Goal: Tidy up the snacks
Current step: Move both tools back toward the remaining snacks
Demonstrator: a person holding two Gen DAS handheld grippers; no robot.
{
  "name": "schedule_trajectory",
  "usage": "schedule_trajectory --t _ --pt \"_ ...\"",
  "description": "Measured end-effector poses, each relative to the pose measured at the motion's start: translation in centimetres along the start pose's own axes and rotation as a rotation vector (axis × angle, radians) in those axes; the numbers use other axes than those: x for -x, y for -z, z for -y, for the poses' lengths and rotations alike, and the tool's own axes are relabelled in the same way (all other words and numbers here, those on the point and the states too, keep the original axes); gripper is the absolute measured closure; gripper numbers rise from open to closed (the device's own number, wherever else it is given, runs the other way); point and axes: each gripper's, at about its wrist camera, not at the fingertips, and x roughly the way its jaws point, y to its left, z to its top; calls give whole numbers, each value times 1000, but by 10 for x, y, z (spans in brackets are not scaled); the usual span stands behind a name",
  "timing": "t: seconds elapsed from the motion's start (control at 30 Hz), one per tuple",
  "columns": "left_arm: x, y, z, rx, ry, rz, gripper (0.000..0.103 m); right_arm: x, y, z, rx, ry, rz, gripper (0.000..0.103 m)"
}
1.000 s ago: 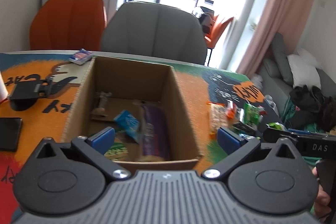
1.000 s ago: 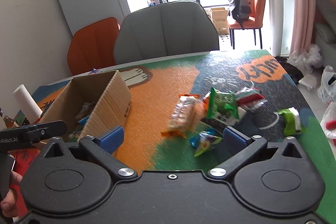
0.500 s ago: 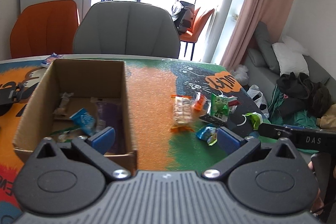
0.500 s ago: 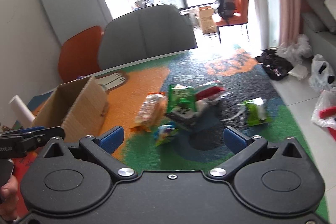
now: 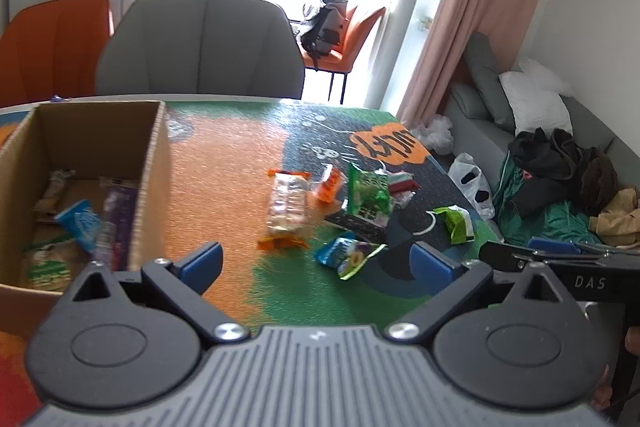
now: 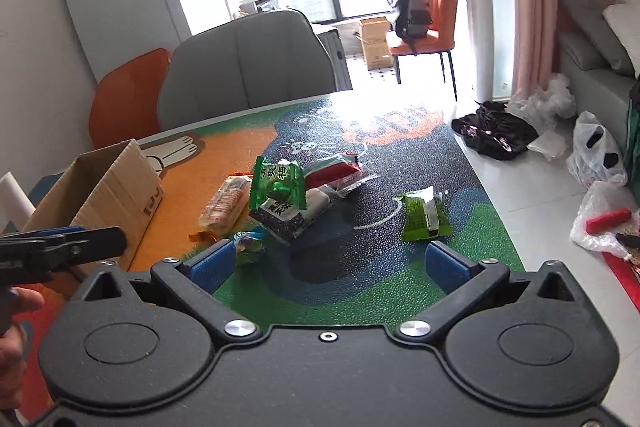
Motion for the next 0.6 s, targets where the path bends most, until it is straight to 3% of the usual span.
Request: schedule_trajectory --t 0.17,0.37,0.6 --pt "-19 3 13 -22 18 -21 17 -3 -3 12 17 -1 10 1" --pt "-44 2 21 -23 35 -56 32 -16 -2 28 4 -4 -14 12" --pt "-75 -1 28 -31 42 -95 35 -32 -2 47 -24 8 -42 15"
